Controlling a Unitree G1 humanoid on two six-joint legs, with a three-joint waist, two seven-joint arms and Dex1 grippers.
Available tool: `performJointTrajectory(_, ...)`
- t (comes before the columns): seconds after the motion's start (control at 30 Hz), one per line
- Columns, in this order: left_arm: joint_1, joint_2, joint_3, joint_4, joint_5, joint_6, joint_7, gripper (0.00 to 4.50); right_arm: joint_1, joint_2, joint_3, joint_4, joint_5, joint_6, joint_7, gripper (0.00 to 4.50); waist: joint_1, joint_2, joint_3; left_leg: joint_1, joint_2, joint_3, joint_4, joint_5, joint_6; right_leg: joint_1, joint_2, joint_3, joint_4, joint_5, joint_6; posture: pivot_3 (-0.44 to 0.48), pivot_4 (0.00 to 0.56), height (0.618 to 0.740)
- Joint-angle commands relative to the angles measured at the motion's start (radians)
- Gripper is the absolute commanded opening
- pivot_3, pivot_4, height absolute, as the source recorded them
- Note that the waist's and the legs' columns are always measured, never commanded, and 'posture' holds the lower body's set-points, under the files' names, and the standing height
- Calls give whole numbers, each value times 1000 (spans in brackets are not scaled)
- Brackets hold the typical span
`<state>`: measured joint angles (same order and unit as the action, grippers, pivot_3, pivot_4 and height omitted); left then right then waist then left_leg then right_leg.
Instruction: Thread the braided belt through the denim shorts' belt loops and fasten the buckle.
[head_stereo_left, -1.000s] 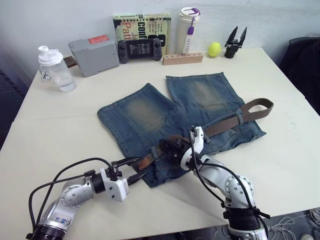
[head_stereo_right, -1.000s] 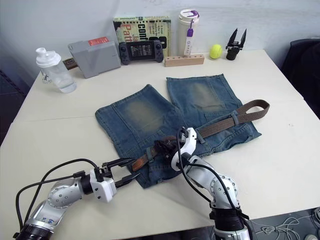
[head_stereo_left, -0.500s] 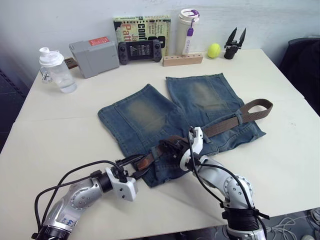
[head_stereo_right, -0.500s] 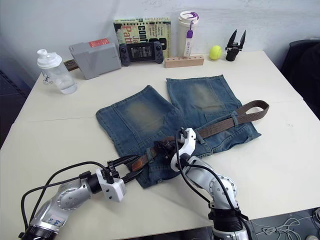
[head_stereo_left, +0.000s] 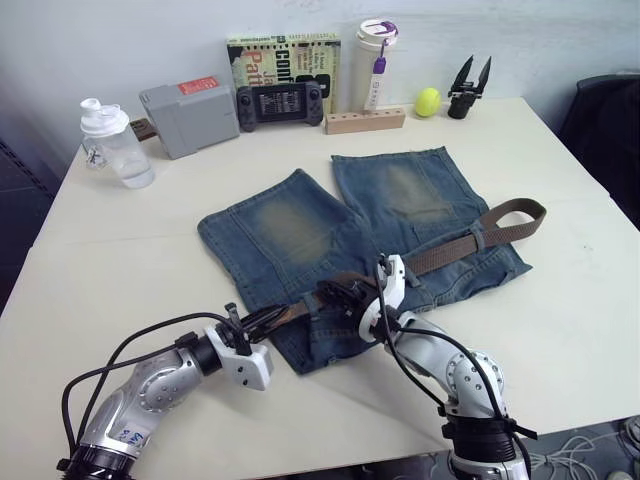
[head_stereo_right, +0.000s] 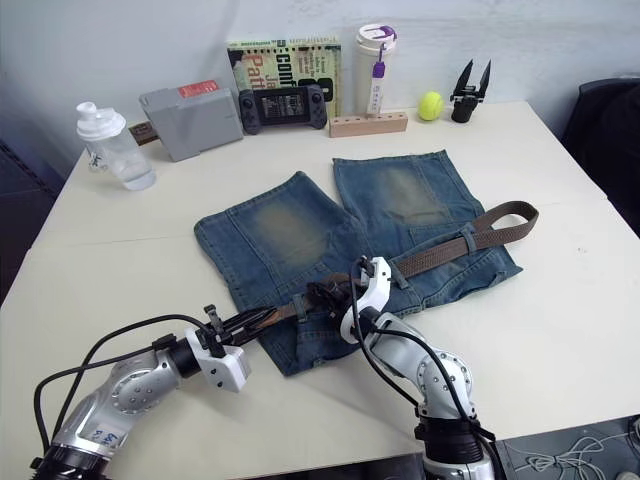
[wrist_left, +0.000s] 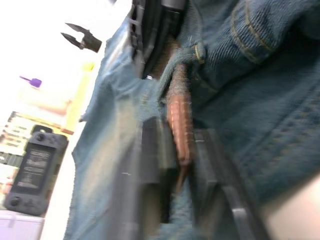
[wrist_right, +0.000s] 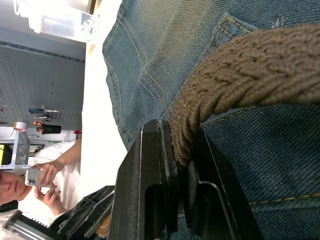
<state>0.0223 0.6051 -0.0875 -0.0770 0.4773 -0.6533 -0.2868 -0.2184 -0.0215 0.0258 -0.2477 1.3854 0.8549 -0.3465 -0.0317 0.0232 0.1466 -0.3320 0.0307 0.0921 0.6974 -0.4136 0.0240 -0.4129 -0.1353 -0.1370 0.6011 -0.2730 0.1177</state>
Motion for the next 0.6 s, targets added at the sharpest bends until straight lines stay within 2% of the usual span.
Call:
performJointTrajectory(0.03, 25, 14, -13, 20, 31, 22, -1, 108, 26, 13, 16, 27, 1, 37, -4, 0, 0, 0, 0, 0, 0, 0, 0, 0, 0, 0, 0, 0, 0, 0, 0, 0, 150, 731)
performJointTrajectory(0.17, 27, 32, -2, -7, 83, 15, 26, 108, 23, 6, 12, 27, 5, 45, -15, 0, 0, 0, 0, 0, 0, 0, 0, 0, 0, 0, 0, 0, 0, 0, 0, 0, 150, 731)
performJointTrajectory(0.23, 23, 54, 0, -17, 136, -8, 51, 0, 17, 5, 0, 28, 19, 47, -29, 888, 0, 0, 0, 0, 0, 0, 0, 0, 0, 0, 0, 0, 0, 0, -1, 0, 150, 731)
performJointTrajectory(0.27, 23, 61, -1, -20, 154, -13, 61, 0, 16, 6, -5, 29, 26, 48, -33, 1084, 0, 1, 0, 0, 0, 0, 0, 0, 0, 0, 0, 0, 0, 0, -1, 0, 150, 731)
performJointTrajectory(0.3, 22, 68, -1, -21, 173, -16, 75, 0, 13, 7, -13, 24, 45, 50, -34, 1592, 0, 2, 0, 0, 0, 0, 0, 0, 0, 0, 0, 0, 0, 0, -1, 0, 150, 731)
performJointTrajectory(0.33, 22, 72, 0, -21, 180, -14, 82, 0, 12, 2, -27, 12, 80, 52, -40, 1913, 0, 3, 1, 0, 0, 0, 0, 0, 0, 0, 0, 0, 0, 0, -1, 0, 150, 731)
performJointTrajectory(0.37, 20, 77, 2, -19, 184, -13, 89, 0, 12, -12, -42, -7, 116, 56, -45, 2588, 1, 4, 2, -1, 0, 0, 0, 0, 0, -1, 0, 0, 0, 0, -1, 0, 150, 731)
performJointTrajectory(0.5, 18, 89, 4, -23, 185, -11, 105, 0, 20, -131, -88, -116, 260, 85, -32, 4397, 4, 7, 4, -1, 0, 0, 0, 0, 0, -1, -2, 0, 0, 0, -1, 0, 150, 731)
performJointTrajectory(0.6, 23, 97, 4, -26, 180, -17, 117, 0, 29, -262, -114, -207, 350, 104, 15, 4468, 4, 7, 4, -2, -2, 0, 0, -1, 1, -1, -10, 1, 0, 0, -1, 0, 150, 731)
